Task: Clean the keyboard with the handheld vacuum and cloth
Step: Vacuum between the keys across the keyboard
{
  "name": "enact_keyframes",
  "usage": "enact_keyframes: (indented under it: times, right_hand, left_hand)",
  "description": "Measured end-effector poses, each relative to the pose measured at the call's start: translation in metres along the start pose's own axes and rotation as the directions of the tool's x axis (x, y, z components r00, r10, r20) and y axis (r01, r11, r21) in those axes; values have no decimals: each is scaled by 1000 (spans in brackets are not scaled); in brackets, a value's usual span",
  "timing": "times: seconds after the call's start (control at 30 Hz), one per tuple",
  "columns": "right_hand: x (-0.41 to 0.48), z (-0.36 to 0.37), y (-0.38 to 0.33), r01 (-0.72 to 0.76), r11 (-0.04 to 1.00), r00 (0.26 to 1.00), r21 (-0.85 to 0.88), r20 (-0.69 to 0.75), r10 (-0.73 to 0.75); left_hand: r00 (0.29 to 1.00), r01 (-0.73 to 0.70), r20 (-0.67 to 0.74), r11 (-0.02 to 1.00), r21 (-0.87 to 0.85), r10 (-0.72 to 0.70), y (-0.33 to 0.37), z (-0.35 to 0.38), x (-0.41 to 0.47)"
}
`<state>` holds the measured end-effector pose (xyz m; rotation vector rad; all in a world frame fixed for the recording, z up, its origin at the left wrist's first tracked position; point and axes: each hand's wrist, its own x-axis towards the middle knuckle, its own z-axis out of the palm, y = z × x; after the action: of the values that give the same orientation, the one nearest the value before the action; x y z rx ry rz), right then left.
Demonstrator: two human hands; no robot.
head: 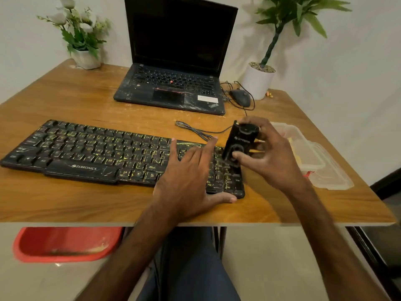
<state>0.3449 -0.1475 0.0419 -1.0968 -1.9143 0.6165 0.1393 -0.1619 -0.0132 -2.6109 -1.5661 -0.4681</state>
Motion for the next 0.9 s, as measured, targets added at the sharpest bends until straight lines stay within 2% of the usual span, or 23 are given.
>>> enact_keyframes:
  times: [0.1,0.23,0.3,0.43,0.5,0.57,0.7,0.83,0.9]
  right_hand:
    - [9,1,5,-27,999,998,-36,-56,25]
    - [-29,-12,-10,-59,990,991,126,128,43]
    - [-41,-18,-13,-55,985,985,166,168,27]
    - [-16,-9,-3,9,999,1000,-34,7,-9]
    - [-7,-5,-1,18,997,999,-73,-28,-20]
    - [-13,-10,0,19,999,1000,-47,16,-19]
    - [-46,-23,-6,-6,991,988,136,151,-14]
    - [-44,-19,-3,67,996,997,-59,34,-65]
    - [-48,-17,-4,58,998,998,-14,5,-58]
  left_hand:
    - [1000,8,12,1000,-22,-8,0,-1,0]
    - [1000,18,9,1000,-15,-18,0,-1,0]
    - [1000,17,2,1000,-5,-17,-1,0,0]
    - [1000,2,-6,1000,-17,-2,-1,0,-1]
    - [1000,1,-11,1000,-9,-1,-3,0,-1]
    - [1000,4,-5,1000,-10,-4,-5,-1,-1]
    - [1000,6,7,1000,-8,-6,-6,-1,-1]
    - [1000,-10,7,1000,-18,10,-6,-2,-1]
    - [1000,-5,8,999,-35,6,-6,-4,-2]
